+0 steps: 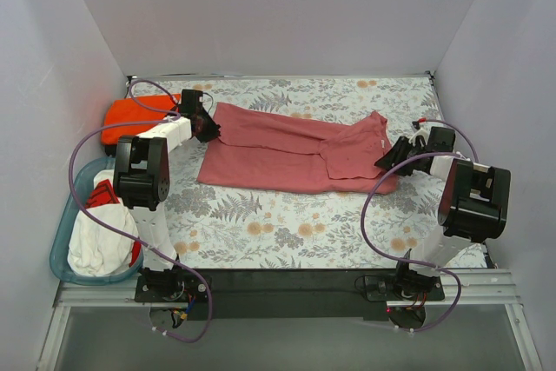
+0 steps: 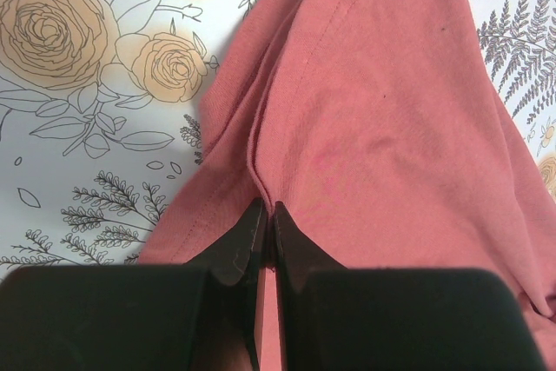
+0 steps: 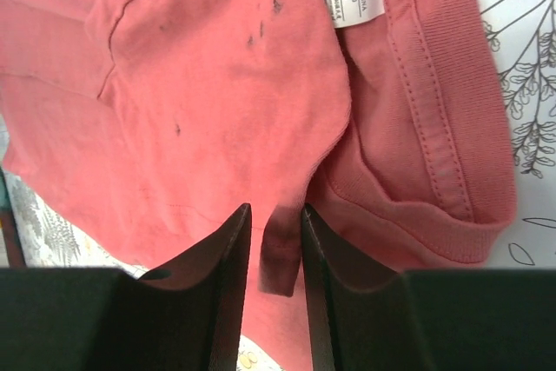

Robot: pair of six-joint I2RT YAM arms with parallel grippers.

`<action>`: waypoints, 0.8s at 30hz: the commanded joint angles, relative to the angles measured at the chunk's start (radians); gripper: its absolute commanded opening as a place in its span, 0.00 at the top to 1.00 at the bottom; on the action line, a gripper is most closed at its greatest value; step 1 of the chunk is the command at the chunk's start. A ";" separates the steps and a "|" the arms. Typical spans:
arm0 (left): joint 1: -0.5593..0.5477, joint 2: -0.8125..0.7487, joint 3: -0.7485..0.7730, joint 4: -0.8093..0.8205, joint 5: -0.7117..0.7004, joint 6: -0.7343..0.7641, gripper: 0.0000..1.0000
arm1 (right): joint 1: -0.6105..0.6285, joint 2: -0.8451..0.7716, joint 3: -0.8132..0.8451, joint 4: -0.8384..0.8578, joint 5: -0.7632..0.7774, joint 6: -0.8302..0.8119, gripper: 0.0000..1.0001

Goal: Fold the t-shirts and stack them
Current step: Flatten the tshirt out

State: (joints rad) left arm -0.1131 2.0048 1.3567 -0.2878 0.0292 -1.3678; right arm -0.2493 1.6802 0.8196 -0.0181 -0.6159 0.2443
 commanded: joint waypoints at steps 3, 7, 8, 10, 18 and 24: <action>0.004 -0.067 -0.002 -0.008 0.011 0.012 1.00 | -0.007 -0.019 -0.019 0.041 -0.004 0.047 0.66; 0.004 -0.070 -0.004 -0.008 0.005 0.013 1.00 | -0.021 0.006 -0.056 0.053 0.036 0.084 0.67; 0.004 -0.070 -0.004 -0.007 0.005 0.013 1.00 | -0.025 0.009 -0.063 0.067 0.038 0.093 0.67; 0.004 -0.069 -0.002 -0.007 0.005 0.013 1.00 | -0.038 0.018 -0.076 0.078 0.028 0.104 0.68; 0.004 -0.066 -0.001 -0.008 0.008 0.012 1.00 | -0.091 0.009 -0.105 0.130 -0.037 0.145 0.74; 0.004 -0.066 -0.002 -0.008 0.009 0.009 1.00 | -0.091 -0.023 -0.093 0.145 -0.094 0.174 0.79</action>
State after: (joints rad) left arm -0.1131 2.0048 1.3567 -0.2878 0.0330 -1.3678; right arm -0.3351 1.6897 0.7216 0.0872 -0.6556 0.3973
